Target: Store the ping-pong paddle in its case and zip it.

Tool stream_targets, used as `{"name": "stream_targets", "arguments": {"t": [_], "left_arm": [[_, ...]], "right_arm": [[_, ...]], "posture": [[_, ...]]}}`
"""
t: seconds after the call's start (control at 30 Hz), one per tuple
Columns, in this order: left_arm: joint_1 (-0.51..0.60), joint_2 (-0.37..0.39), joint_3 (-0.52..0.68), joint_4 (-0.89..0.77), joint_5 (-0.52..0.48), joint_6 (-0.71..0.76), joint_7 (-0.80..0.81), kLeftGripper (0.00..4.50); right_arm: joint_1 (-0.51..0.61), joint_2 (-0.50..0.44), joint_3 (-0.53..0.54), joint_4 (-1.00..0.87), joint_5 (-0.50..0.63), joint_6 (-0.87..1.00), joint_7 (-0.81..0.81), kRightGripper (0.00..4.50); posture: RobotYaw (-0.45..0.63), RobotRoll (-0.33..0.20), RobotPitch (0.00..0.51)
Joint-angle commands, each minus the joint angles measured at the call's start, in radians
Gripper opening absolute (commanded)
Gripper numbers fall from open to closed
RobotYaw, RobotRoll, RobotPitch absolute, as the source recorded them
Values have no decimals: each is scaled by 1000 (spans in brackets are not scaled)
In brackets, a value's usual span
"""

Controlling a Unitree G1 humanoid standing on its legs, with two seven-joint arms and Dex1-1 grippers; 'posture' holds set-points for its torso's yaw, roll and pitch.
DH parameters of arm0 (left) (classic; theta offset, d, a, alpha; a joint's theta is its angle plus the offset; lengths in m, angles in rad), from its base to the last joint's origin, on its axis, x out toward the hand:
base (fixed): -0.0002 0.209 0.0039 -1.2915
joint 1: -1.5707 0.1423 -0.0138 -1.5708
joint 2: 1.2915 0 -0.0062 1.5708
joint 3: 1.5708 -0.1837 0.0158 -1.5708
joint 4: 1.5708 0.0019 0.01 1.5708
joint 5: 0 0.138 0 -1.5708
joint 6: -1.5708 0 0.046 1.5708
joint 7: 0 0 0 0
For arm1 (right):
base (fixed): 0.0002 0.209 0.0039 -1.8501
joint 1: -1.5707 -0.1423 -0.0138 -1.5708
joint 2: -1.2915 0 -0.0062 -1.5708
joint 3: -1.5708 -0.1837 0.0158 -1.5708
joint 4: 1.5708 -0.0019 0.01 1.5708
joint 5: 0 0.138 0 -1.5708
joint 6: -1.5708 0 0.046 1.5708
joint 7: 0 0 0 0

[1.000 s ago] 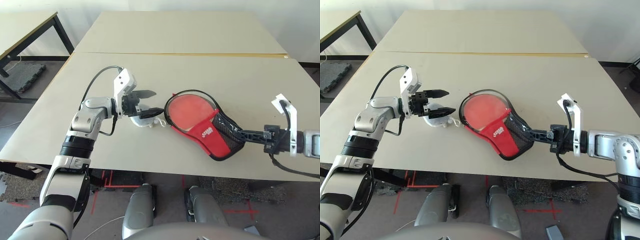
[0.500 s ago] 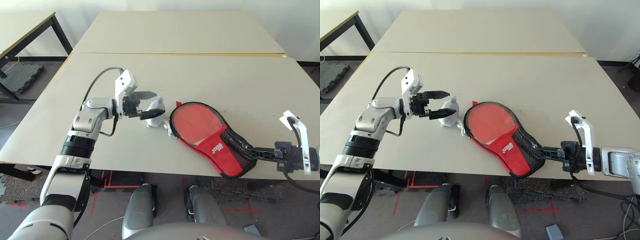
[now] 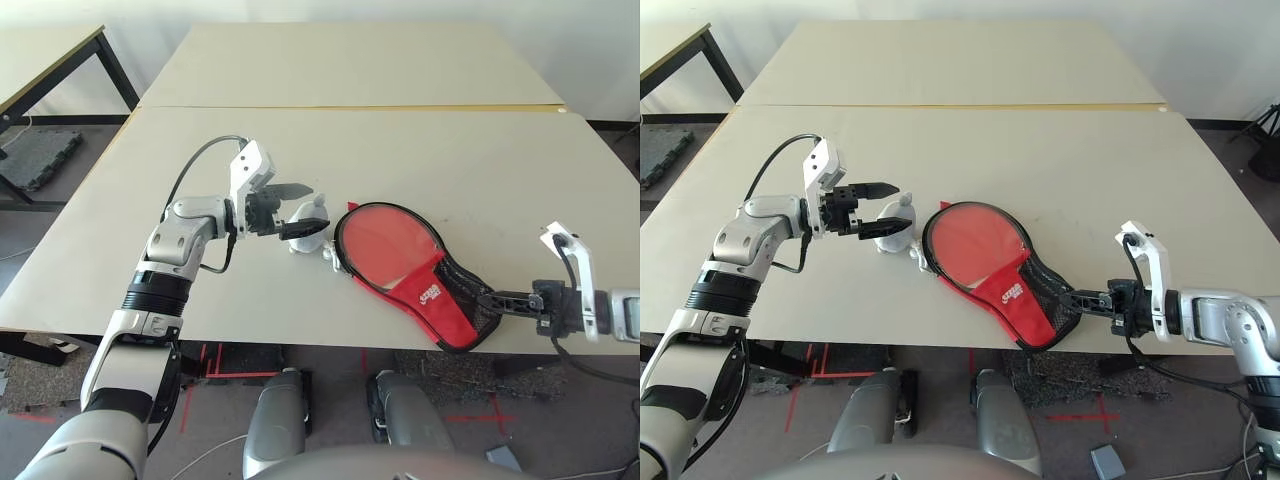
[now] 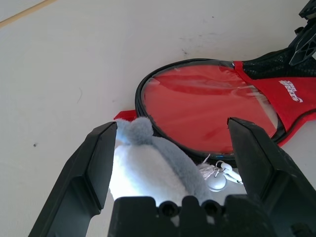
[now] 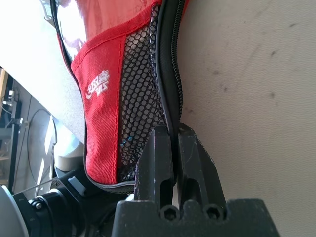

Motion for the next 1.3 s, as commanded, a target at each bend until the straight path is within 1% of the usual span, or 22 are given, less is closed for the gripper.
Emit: {"name": "stream_targets", "arguments": {"t": [0.03, 0.1, 0.17, 0.23, 0.33, 0.4, 0.43, 0.53, 0.63, 0.7, 0.8, 0.93, 1.03, 1.2, 1.3], "left_arm": [[5, 7, -2, -16, 7, 2, 3, 4500], [7, 10, 0, -16, 6, 2, 3, 4500], [6, 11, 1, -15, 7, 1, 4, 4500], [4, 10, 1, -11, 7, 0, 4, 4500], [0, 9, 1, -8, 7, -2, 4, 4500], [-4, 11, 1, -7, 7, -3, 2, 4500], [-5, 12, 1, -7, 7, -4, 1, 4500], [-6, 23, 5, -13, 5, 1, -6, 4500], [-7, 42, 7, -27, 7, 2, -8, 4500], [-5, 56, 13, -48, 3, 13, -1, 4500], [4, 77, 29, -85, -10, 39, 6, 4500], [14, 99, 39, -100, -7, 52, 12, 4500], [21, 111, 43, -111, -8, 62, 11, 4500], [37, 126, 42, -143, -18, 92, 6, 4500], [46, 118, 33, -165, -21, 107, 11, 4500]], "right_arm": [[5, -12, 28, 0, -23, -27, 11, 264], [7, -28, 26, 1, -30, -34, 19, 806], [0, -47, 19, -4, -27, -38, 35, 1504], [-8, -67, 22, -7, -34, -59, 58, 2342], [-27, -96, 22, -13, -33, -79, 93, 3454], [-38, -151, 21, -32, -50, -143, 154, 4241], [-39, -171, 23, -36, -62, -173, 175, 4477], [-74, -238, 22, -11, -107, -273, 234, 4477], [-173, -239, 45, 34, -162, -363, 241, 4477], [-225, -205, 83, 30, -196, -403, 227, 4477], [-275, -116, 144, -3, -212, -406, 194, 4477], [-308, 1, 235, 28, -290, -480, 154, 4477], [-336, 70, 285, 70, -337, -512, 130, 4477], [-373, 133, 314, 165, -403, -575, 125, 4477], [-367, 143, 342, 201, -445, -611, 139, 4477]], "posture": [[54, 0, 98], [51, 0, 98], [48, 0, 98], [47, 0, 98], [44, 0, 97], [44, 0, 97], [43, 0, 95], [38, 0, 93], [30, 0, 94], [30, 0, 92], [33, 0, 91], [48, 0, 89], [58, 0, 87], [67, 0, 85], [73, 0, 84]]}}
